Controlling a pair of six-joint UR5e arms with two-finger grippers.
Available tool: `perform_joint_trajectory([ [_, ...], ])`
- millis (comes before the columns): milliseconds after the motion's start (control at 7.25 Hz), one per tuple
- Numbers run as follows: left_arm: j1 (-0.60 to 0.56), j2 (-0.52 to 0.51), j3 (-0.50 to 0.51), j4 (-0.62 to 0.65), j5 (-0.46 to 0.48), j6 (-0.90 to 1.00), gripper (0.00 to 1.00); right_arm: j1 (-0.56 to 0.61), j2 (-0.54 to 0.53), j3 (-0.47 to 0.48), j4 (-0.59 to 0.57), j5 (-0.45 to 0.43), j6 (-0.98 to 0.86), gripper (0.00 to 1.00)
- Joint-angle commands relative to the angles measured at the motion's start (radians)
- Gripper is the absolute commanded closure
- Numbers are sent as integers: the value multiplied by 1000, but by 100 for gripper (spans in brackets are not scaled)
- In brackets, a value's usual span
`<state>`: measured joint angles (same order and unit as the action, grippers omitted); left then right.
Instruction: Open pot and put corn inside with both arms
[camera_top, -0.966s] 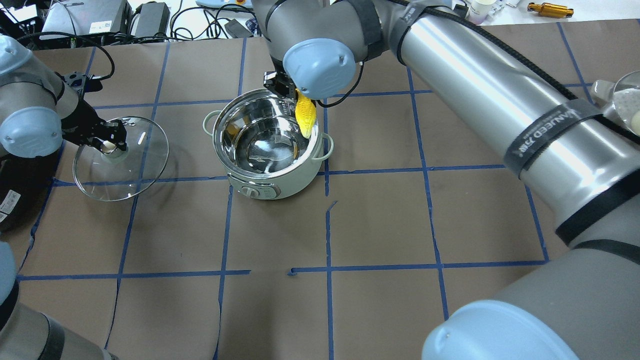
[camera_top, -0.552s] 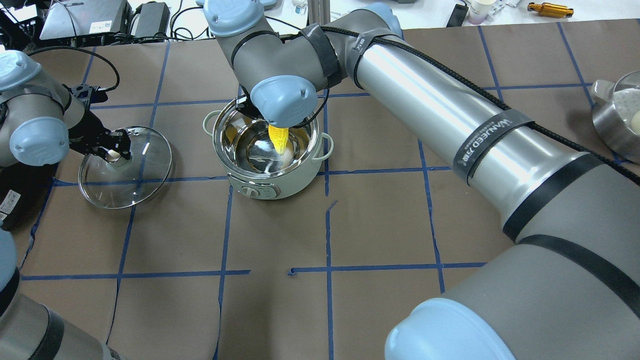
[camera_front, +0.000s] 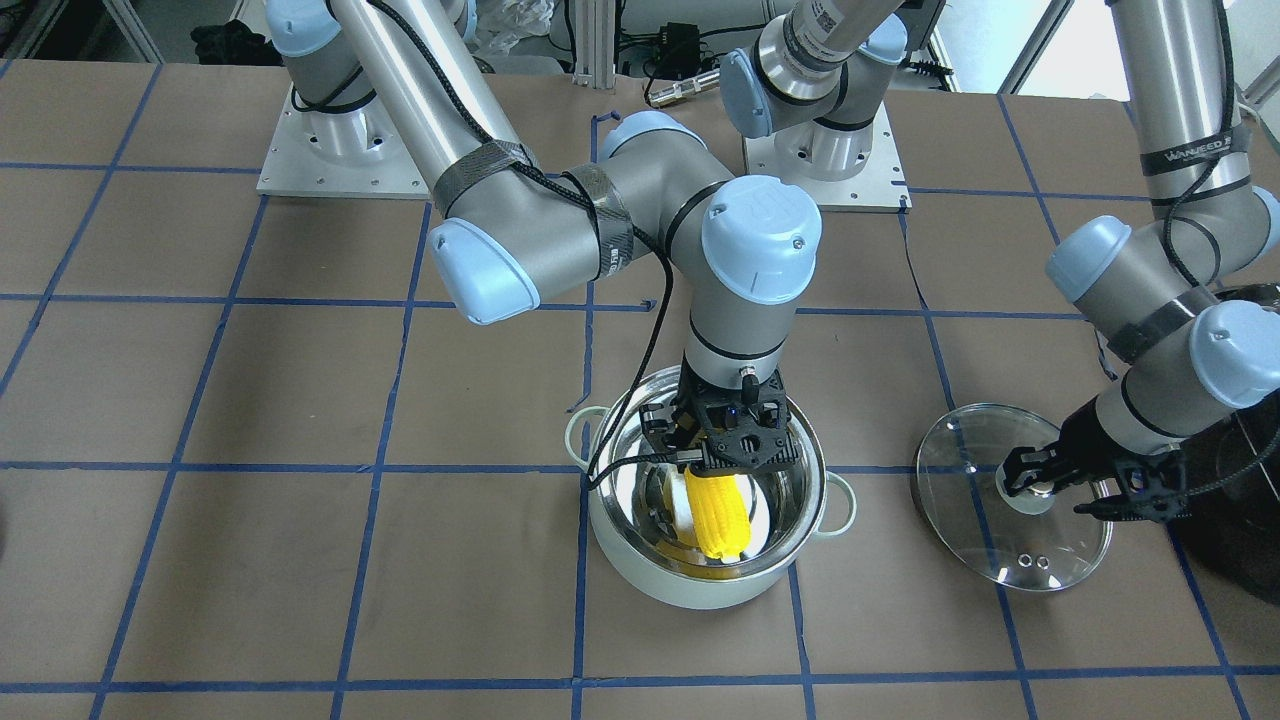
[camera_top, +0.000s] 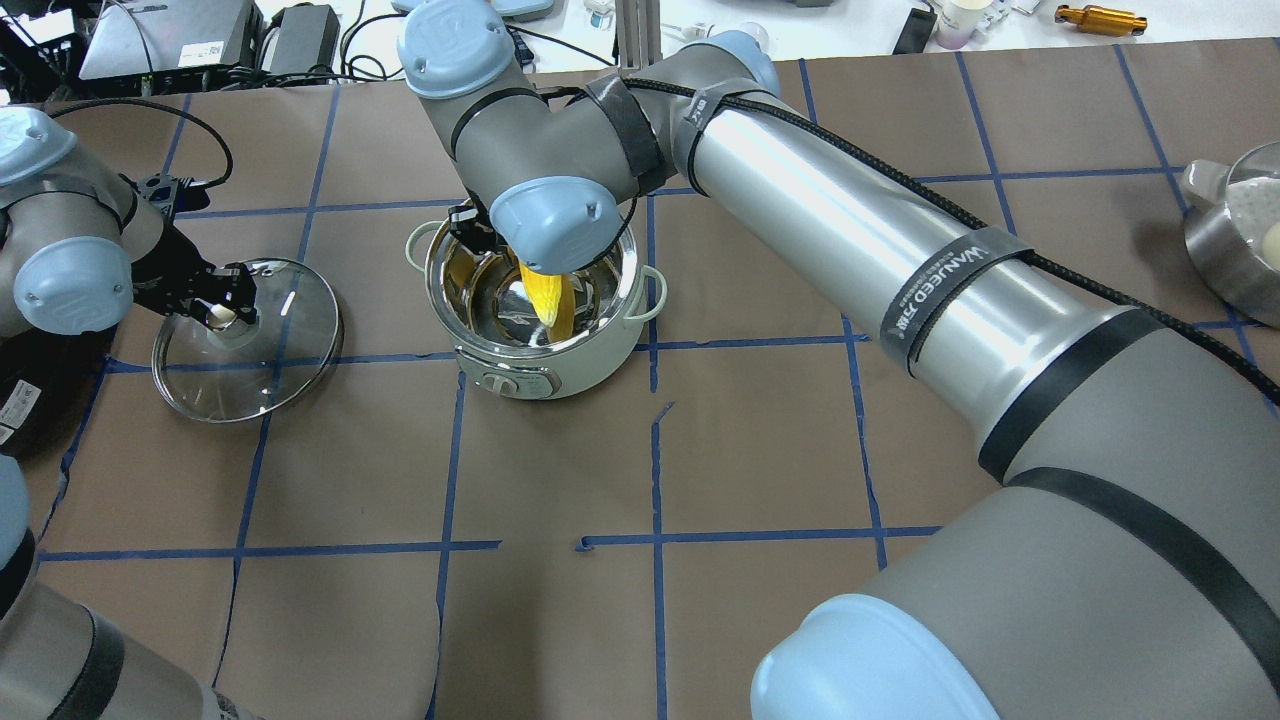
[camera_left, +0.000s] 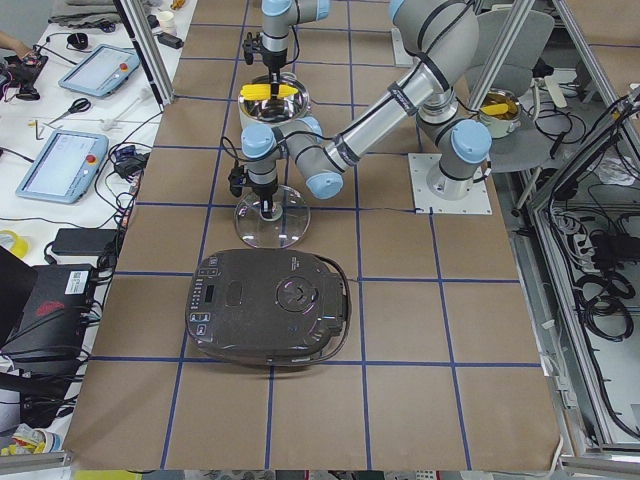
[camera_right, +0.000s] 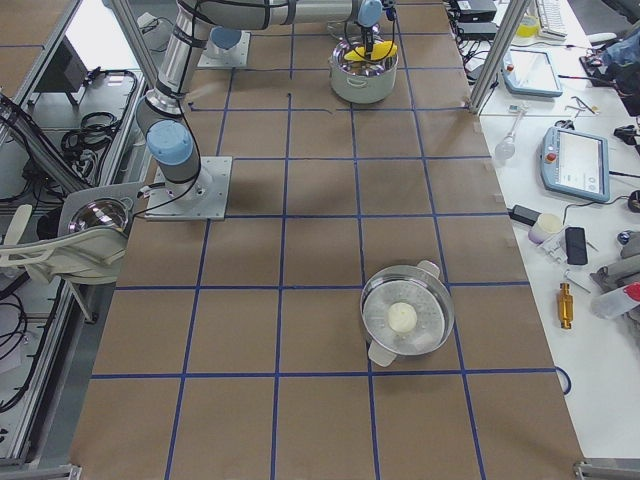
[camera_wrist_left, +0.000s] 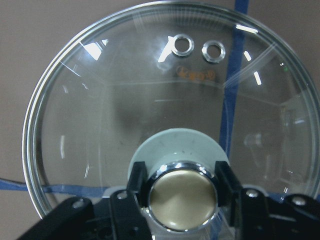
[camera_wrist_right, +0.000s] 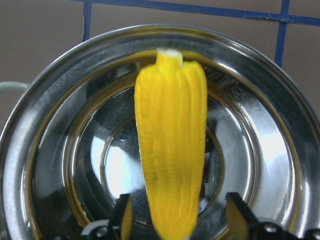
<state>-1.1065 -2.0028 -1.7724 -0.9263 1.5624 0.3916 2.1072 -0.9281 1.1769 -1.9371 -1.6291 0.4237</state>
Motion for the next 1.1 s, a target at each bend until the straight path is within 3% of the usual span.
perform_joint_trajectory([
  [0,-12,19,-1,-9,-4,-13,89,-4,-34,7,0,-8,1,0],
  [276,-30,30,-22,-11,-2,-13,91,-45,-95,19,15,-8,10,0],
  [552,-30,36,-64,-8,1,-8,87,-195,-194,116,49,3,-3,0],
  [690,-29,35,-64,-6,4,-1,58,-264,-286,203,44,8,6,0],
  [828,-29,36,-62,-2,4,0,44,-333,-373,281,55,0,-5,0],
  [966,-29,38,-61,0,4,0,7,-402,-438,343,81,3,-38,0],
])
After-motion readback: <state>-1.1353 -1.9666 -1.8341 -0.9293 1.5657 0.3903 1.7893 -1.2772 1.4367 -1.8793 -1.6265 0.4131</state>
